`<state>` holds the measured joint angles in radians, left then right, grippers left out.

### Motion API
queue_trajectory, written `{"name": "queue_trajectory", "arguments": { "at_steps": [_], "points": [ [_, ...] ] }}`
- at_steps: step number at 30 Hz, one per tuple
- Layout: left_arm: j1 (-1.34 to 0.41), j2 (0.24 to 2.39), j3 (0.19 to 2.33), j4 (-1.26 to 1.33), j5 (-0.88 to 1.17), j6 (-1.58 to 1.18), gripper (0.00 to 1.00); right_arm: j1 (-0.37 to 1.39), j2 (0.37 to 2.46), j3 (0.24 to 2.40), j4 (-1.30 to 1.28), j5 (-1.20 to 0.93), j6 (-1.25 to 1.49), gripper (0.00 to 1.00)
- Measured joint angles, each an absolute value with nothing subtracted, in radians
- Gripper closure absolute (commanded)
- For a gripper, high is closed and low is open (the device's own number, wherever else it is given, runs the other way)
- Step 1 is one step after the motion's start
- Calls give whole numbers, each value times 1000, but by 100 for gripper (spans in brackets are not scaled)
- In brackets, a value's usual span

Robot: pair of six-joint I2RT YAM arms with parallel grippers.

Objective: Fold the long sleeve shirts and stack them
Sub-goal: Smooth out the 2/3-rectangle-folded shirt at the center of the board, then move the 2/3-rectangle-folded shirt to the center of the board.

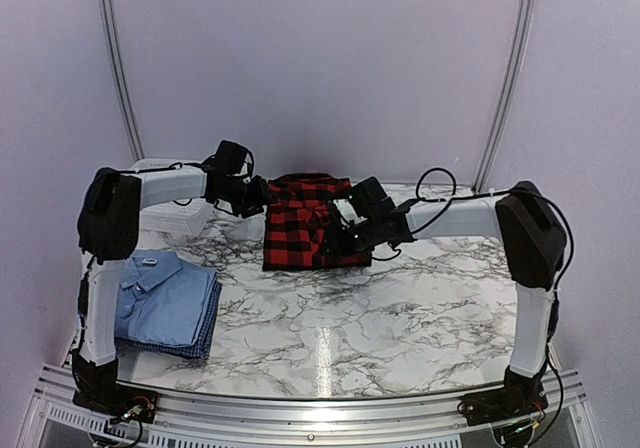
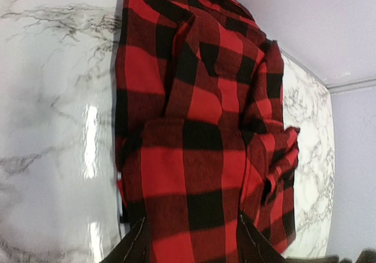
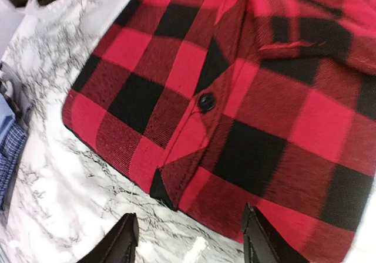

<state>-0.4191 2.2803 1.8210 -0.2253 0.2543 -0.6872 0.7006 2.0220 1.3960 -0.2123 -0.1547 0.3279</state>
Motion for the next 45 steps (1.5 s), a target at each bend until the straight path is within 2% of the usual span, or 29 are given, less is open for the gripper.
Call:
{"name": "queue_trajectory", "arguments": {
  "at_steps": [7,12,15,23,29,36,45],
  "points": [
    [-446,1985,1477,-113,262,-723,57,632,1928,1324,-173,-172,348,63],
    [-472,1958,1304,-56,262,-751,58,601,1959,1271,-173,-168,348,68],
    [-488,1958,1239,-56,262,-756,59,594,1981,1241,-172,-164,347,67],
    [-532,1958,1197,-47,243,-751,58,590,1944,1159,-144,-146,348,53],
    [-557,1958,1174,-50,211,-742,57,564,1867,1085,-150,-139,348,50],
    [-566,1958,1164,-53,183,-740,60,533,1848,1055,-143,-136,351,54],
    [-571,1963,1166,-53,176,-743,66,533,1911,1077,-73,-155,355,69]
  ]
}}
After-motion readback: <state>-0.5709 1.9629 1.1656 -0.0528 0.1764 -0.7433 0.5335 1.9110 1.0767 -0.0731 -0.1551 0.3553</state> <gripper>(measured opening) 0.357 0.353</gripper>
